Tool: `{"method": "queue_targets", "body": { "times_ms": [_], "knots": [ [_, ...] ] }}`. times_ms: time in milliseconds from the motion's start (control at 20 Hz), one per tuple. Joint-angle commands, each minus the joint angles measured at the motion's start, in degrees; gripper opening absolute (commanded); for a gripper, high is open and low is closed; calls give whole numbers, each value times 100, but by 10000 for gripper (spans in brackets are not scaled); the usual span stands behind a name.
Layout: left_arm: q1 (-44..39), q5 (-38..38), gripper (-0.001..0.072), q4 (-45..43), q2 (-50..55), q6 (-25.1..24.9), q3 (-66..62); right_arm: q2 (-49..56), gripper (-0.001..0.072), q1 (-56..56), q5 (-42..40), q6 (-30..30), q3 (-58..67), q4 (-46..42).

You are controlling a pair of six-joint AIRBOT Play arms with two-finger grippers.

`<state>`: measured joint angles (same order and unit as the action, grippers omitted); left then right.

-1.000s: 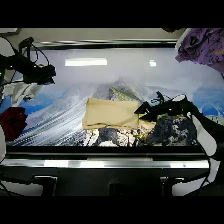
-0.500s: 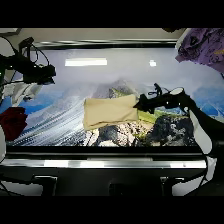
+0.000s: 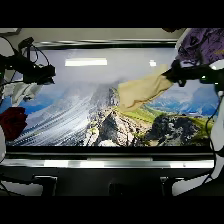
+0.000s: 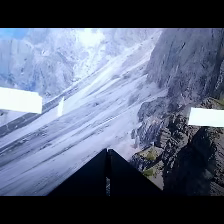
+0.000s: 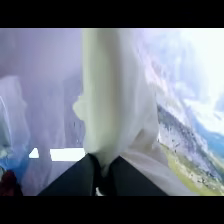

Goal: Fold the clothes and pants, and hang the long-sleeved shirts on hangers.

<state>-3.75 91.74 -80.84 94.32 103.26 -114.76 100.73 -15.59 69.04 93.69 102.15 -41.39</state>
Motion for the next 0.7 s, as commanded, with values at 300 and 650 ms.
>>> {"method": "queue_targets", "body": {
  "times_ms": [300, 650],
  "knots": [
    [142, 179, 18, -7, -7, -39, -2, -20, 28, -2306, 146, 1130, 1110, -754],
    [142, 188, 19, -28, -2, -39, -2, -398, 27, -3296, 1014, 1858, 654, -3112]
  ]
}}
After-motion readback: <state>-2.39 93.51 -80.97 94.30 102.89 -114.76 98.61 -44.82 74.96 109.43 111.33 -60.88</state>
